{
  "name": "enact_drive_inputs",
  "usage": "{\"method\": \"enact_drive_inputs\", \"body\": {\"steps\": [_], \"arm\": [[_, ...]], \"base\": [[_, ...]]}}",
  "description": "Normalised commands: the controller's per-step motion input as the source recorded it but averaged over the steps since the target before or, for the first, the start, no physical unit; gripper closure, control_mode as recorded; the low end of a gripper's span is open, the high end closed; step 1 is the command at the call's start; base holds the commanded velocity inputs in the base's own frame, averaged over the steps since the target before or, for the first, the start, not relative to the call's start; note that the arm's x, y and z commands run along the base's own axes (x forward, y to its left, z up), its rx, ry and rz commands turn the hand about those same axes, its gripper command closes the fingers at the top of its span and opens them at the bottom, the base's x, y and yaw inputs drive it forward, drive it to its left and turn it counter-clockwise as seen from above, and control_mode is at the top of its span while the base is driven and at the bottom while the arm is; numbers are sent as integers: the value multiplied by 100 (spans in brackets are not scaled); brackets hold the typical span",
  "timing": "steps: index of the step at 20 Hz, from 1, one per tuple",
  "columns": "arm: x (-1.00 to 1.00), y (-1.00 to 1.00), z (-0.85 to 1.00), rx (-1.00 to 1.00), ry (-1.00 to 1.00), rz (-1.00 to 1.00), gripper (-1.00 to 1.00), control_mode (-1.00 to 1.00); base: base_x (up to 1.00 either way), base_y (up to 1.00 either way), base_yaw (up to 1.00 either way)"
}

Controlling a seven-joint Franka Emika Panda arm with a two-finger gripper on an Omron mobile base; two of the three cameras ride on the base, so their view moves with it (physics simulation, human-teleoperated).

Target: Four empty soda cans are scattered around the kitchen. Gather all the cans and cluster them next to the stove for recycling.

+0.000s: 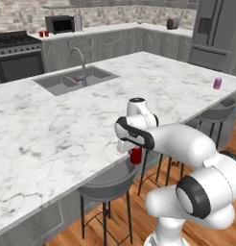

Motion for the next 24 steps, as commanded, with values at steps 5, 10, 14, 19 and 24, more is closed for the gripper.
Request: {"method": "enact_drive_inputs", "body": {"steps": [5,10,14,19,24], "arm": [[0,0,0,0,0,0,100,100],[0,0,0,0,0,0,100,100],[0,0,0,0,0,0,100,100],[0,0,0,0,0,0,100,100],[0,0,0,0,0,0,100,100]], "base": [[-28,72,0],[-26,72,0],[-24,73,0],[-23,73,0],[-21,75,0]]}}
